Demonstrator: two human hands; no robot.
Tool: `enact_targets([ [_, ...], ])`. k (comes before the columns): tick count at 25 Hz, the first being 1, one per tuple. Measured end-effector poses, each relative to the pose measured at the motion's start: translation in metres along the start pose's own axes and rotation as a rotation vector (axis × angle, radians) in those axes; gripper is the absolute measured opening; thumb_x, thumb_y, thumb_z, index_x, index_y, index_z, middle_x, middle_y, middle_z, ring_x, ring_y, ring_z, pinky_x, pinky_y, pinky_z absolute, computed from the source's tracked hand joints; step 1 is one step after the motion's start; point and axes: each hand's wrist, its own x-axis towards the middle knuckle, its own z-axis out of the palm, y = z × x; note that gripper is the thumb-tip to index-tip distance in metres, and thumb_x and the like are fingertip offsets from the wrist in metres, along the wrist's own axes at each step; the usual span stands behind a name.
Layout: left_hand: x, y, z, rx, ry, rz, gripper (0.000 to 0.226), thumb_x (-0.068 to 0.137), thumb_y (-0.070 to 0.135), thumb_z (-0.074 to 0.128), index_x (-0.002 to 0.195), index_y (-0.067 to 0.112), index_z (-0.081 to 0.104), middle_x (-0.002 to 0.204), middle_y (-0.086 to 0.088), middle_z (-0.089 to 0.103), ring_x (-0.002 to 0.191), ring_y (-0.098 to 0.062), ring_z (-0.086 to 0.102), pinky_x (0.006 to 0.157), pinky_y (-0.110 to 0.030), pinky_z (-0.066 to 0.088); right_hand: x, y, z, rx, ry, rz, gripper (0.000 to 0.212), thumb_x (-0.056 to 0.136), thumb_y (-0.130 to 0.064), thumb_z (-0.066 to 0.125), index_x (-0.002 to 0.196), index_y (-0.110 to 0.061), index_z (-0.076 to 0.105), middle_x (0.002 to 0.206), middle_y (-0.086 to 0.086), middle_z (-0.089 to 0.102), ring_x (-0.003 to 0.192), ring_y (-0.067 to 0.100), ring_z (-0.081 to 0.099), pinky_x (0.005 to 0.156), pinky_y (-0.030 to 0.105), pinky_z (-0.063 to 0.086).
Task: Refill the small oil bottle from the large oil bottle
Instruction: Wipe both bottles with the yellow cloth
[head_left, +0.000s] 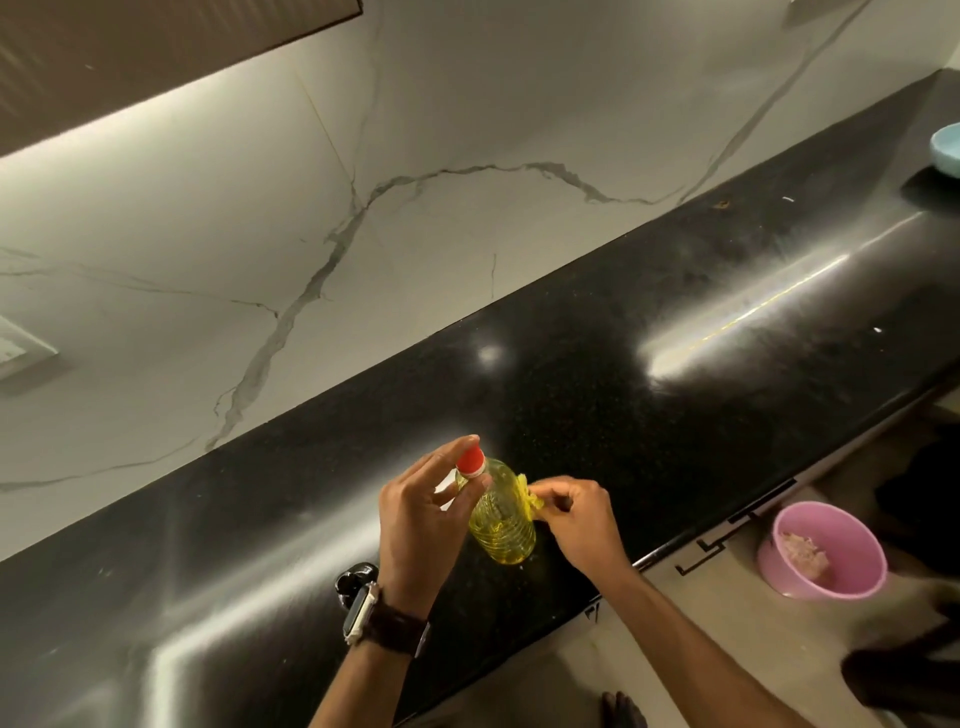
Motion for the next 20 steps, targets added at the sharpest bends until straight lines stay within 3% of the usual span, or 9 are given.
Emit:
enact_targets([
  [3,0.001,0.001,-0.001,0.005,-0.009,0.003,0.047,0.08,0.023,0.083,0.124,0.032,0.068,0.118,0.019,0.069,0.109,0.003,0.07,0.079,-0.021,0.062,0.006,-0.037,-0.009,0.185,0.012,-0.174,0.027,0.083,0.011,0.076,0.09,-0.014,0.084,0.098,-0.007,0.079,0.096,0.009,0.075,0.087,0.027,0.061],
  [5,-0.002,0.002,-0.003,0.003,0.0,-0.007,0.047,0.079,0.026,0.082,0.124,0.032,0.068,0.118,0.019,0.069,0.109,0.004,0.069,0.079,-0.02,0.061,-0.002,-0.035,-0.001,0.129,0.067,-0.234,0.026,0.084,0.009,0.075,0.093,-0.015,0.083,0.099,-0.008,0.078,0.096,0.008,0.073,0.085,0.023,0.06],
  [8,-0.003,0.002,-0.001,-0.006,0.027,-0.025,0.047,0.08,0.023,0.082,0.124,0.031,0.069,0.118,0.013,0.072,0.11,0.001,0.07,0.078,-0.025,0.064,-0.017,0.015,0.017,-0.029,0.084,0.006,0.021,0.085,0.0,0.079,0.099,-0.016,0.08,0.094,-0.012,0.075,0.091,0.006,0.072,0.082,0.03,0.062],
  [10,-0.005,0.002,0.002,-0.002,0.027,-0.036,0.047,0.08,0.021,0.082,0.125,0.029,0.069,0.12,0.01,0.073,0.111,0.0,0.07,0.078,-0.027,0.064,-0.021,0.027,0.02,-0.043,0.073,0.132,0.022,0.085,-0.003,0.08,0.102,-0.016,0.08,0.092,-0.011,0.074,0.094,0.011,0.073,0.08,0.022,0.06],
  [12,-0.005,0.003,0.003,-0.011,0.041,-0.04,0.046,0.08,0.022,0.081,0.124,0.028,0.069,0.12,0.014,0.071,0.111,0.002,0.069,0.078,-0.023,0.063,-0.017,0.011,0.015,0.036,0.105,0.113,0.022,0.086,0.0,0.078,0.1,-0.016,0.081,0.093,-0.011,0.075,0.095,0.012,0.073,0.076,0.012,0.055],
  [15,-0.004,0.004,0.003,-0.015,0.046,-0.035,0.048,0.079,0.022,0.082,0.124,0.027,0.069,0.119,0.012,0.071,0.111,0.003,0.069,0.079,-0.018,0.061,-0.011,-0.043,-0.001,0.16,0.139,-0.165,0.02,0.087,0.002,0.075,0.098,-0.014,0.082,0.098,-0.008,0.077,0.095,0.007,0.073,0.081,0.015,0.057],
  [18,-0.008,0.004,0.003,0.017,0.039,-0.028,0.051,0.079,0.018,0.084,0.126,0.028,0.067,0.121,0.007,0.072,0.113,0.002,0.068,0.081,-0.016,0.059,-0.008,-0.068,-0.003,-0.068,0.068,-0.47,0.025,0.091,0.0,0.071,0.112,-0.011,0.079,0.112,-0.002,0.076,0.106,0.005,0.069,0.097,0.017,0.054],
  [20,-0.009,0.003,0.001,0.016,0.05,-0.025,0.049,0.079,0.019,0.083,0.126,0.026,0.068,0.12,0.007,0.072,0.111,0.006,0.067,0.081,-0.014,0.058,0.006,-0.062,-0.002,-0.188,-0.001,-0.48,0.028,0.092,0.0,0.07,0.115,-0.012,0.078,0.116,-0.002,0.075,0.107,0.004,0.068,0.1,0.019,0.053],
])
